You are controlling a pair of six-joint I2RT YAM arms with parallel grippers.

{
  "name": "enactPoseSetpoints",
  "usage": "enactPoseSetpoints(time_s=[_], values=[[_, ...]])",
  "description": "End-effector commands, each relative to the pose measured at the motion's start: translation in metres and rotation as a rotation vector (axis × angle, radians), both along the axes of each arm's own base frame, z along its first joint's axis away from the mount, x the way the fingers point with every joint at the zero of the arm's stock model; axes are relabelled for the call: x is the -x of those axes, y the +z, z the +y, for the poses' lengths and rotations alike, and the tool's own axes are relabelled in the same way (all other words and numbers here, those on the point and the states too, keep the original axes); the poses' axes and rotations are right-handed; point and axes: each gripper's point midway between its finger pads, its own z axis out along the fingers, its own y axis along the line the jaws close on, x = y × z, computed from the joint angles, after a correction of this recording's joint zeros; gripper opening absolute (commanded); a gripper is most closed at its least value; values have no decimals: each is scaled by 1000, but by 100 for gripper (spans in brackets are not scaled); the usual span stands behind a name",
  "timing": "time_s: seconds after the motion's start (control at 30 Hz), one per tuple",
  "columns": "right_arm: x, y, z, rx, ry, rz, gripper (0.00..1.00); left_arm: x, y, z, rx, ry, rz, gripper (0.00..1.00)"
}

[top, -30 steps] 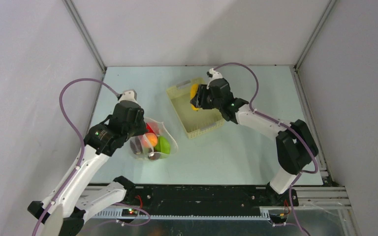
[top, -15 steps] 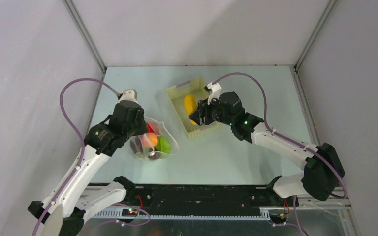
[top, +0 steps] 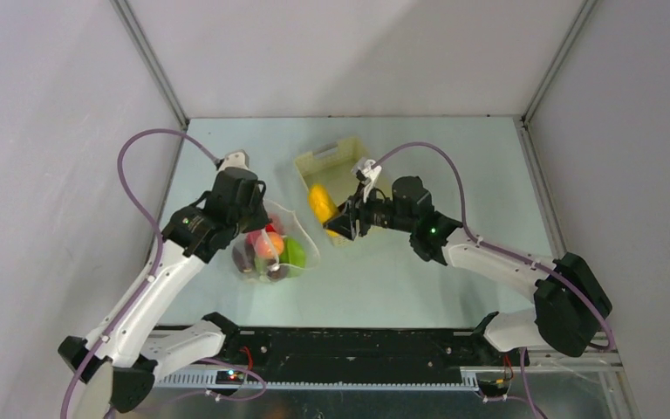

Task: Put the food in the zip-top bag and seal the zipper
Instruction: Place the fake fruit in the zipper food storage bag.

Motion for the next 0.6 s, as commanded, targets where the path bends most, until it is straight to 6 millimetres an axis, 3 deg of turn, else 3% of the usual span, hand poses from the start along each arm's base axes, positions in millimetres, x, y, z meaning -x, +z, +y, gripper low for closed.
enactPoseSetpoints(time_s=[0.0,0.37,0.57], values=[[34,44,14,-120,158,-192,18,-15,25,-5,50,34,-57,0],[66,51,42,-158,229,-263,18,-13,31,-12,75,1,-56,0],[55,37,57,-133,175,-252,19,-7,44,-13,118,-17,-101,0]])
